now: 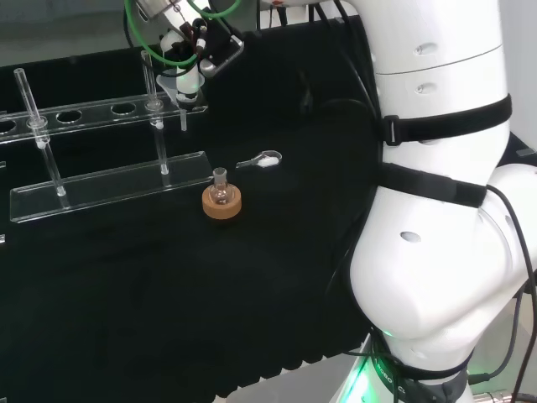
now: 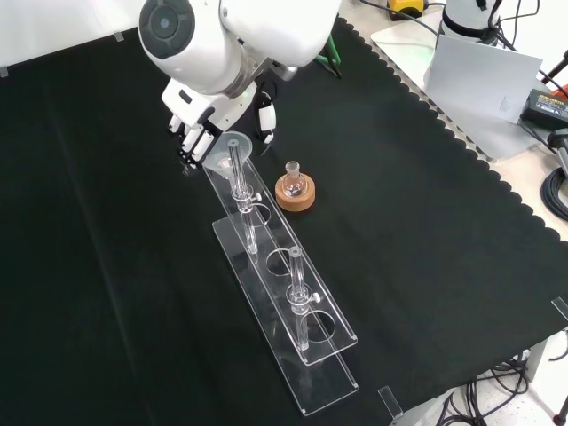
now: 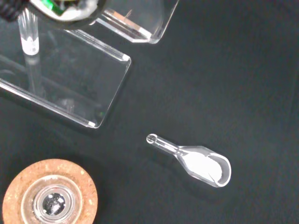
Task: Pick up the funnel from the transparent funnel stand.
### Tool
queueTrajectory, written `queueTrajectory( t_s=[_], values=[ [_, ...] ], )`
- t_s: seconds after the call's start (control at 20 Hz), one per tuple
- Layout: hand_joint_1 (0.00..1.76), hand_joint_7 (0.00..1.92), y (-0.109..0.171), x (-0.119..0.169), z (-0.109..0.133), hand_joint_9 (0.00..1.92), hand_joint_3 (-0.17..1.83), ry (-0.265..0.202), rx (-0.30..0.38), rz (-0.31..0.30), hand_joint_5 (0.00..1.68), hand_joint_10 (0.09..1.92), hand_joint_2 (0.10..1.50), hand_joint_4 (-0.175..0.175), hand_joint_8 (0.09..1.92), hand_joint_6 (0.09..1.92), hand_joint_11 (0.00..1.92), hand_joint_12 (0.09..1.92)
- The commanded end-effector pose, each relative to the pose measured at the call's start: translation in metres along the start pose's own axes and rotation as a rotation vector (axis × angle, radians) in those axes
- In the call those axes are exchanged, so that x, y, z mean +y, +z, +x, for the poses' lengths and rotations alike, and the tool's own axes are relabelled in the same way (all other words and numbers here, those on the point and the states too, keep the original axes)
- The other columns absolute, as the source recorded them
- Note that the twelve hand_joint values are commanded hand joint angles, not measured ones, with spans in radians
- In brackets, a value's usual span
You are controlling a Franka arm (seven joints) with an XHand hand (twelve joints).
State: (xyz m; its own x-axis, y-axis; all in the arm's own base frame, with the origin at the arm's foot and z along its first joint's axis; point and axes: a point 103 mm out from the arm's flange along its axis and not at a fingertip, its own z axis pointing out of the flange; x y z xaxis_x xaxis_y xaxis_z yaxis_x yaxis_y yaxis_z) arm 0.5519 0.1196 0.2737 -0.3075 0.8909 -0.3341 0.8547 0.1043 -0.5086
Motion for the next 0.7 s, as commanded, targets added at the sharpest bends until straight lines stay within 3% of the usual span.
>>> queueTrajectory(
  t_s=[0.05, 0.2, 0.4, 0.7],
  values=[
    [0.87, 0.4, -0.007, -0.007, -0.004, 0.81, 0.64, 0.02, -0.01, -0.072, 0.56, 0.52, 0.69, -0.015, 0.69, 0.1, 0.45, 1.33],
    [0.88, 0.52, -0.012, -0.012, -0.006, 0.88, 0.64, 0.031, -0.03, -0.097, 0.7, 0.47, 0.7, -0.004, 0.68, 0.26, 0.49, 1.31],
    [0.9, 0.69, -0.02, -0.02, -0.01, 1.01, 0.65, 0.05, -0.062, -0.121, 0.72, 0.45, 0.71, 0.004, 0.73, 0.59, 0.55, 1.27],
    [0.93, 0.77, -0.034, -0.04, -0.02, 1.08, 0.66, 0.084, -0.085, -0.131, 0.75, 0.47, 0.71, 0.011, 0.77, 0.7, 0.59, 1.26]
  ],
)
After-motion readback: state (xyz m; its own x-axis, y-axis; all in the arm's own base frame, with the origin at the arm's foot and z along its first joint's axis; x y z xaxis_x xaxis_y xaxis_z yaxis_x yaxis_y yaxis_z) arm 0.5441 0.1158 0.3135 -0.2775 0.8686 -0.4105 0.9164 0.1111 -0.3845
